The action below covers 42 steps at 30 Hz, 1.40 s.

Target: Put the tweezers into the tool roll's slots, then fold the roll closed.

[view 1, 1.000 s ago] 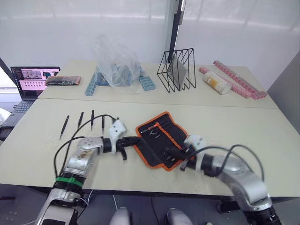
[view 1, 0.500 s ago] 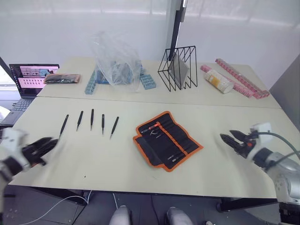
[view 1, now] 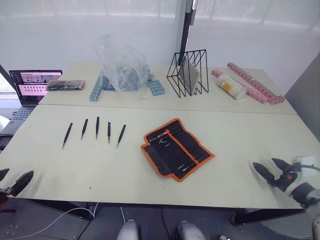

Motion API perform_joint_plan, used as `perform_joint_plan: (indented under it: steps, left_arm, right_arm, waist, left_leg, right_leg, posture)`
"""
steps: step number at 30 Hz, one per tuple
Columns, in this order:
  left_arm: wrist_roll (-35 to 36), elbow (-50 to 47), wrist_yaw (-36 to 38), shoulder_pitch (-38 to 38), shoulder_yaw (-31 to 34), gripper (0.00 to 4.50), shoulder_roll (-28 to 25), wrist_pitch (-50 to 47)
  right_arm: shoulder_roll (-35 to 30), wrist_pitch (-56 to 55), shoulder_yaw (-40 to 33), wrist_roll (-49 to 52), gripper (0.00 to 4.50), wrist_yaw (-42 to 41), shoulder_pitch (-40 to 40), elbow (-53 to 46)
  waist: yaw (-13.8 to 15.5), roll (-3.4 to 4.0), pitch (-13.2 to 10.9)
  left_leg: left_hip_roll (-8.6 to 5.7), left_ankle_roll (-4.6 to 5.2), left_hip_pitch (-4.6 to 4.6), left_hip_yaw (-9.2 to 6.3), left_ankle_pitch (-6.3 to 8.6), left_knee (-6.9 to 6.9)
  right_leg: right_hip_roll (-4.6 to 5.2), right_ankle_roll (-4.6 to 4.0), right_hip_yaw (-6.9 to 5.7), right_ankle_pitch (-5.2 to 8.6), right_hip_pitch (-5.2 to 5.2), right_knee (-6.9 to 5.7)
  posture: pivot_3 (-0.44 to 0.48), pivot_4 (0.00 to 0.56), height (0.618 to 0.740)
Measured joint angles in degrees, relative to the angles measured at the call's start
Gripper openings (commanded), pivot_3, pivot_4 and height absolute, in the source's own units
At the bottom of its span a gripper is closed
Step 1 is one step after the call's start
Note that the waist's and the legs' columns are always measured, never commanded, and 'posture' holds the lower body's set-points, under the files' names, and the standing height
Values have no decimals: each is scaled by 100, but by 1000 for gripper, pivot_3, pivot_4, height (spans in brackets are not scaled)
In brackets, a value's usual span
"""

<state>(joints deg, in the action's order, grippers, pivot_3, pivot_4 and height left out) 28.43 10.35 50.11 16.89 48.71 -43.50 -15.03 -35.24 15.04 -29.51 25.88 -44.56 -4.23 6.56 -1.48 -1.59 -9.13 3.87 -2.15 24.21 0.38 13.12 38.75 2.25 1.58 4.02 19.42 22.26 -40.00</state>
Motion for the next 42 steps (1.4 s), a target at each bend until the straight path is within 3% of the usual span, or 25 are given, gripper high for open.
perform_joint_plan:
  steps: [8, 17, 24, 32, 42]
  left_arm:
    - [156, -239, -172, 106, 1, 4478, 47, -98]
    - [321, -1057, -1089, 39, -76, 4478, 714, -492]
    - [283, -1413, -2201, -592, -633, 4478, 1128, -977]
    - [57, -946, -2382, -1393, -1249, 4478, 1011, -1024]
    - [-608, 413, -2340, -2768, -2148, 4478, 567, -868]
  right_arm:
    - [-58, 430, 201, 31, 4500, 86, -24, -397]
    - [-524, 1655, 302, 821, 4500, 41, -1, -1891]
    - [-302, 2179, 1639, 1225, 4500, -181, 1156, -2521]
    - [29, 2300, 2936, 1262, 4500, -765, 2244, -2515]
    - [25, 2589, 2926, 1597, 4500, -949, 2810, -2450]
  waist:
    - [20, 1, 0]
    - [36, -3, 1]
    - [39, -7, 2]
    - [78, -15, 2]
    - [66, -17, 1]
  left_leg:
    - [-5, -1, 4, -1, 1, -1]
    - [-4, -1, 4, -4, 1, 1]
    - [-7, 0, 8, -12, 0, 9]
    - [-16, 0, 14, -29, 0, 8]
    - [-18, 0, 14, -34, 0, 7]
  right_leg:
    - [6, 1, 0, 0, 0, 0]
    - [6, 2, -1, 1, -3, -1]
    - [3, 4, -2, 0, -1, -7]
    - [6, 4, -12, -2, 0, -14]
    - [7, 3, -19, -3, 3, -23]
  posture:
    - [0, 150, 689]
    - [0, 150, 689]
    - [0, 150, 689]
    - [0, 150, 689]
    - [0, 150, 689]
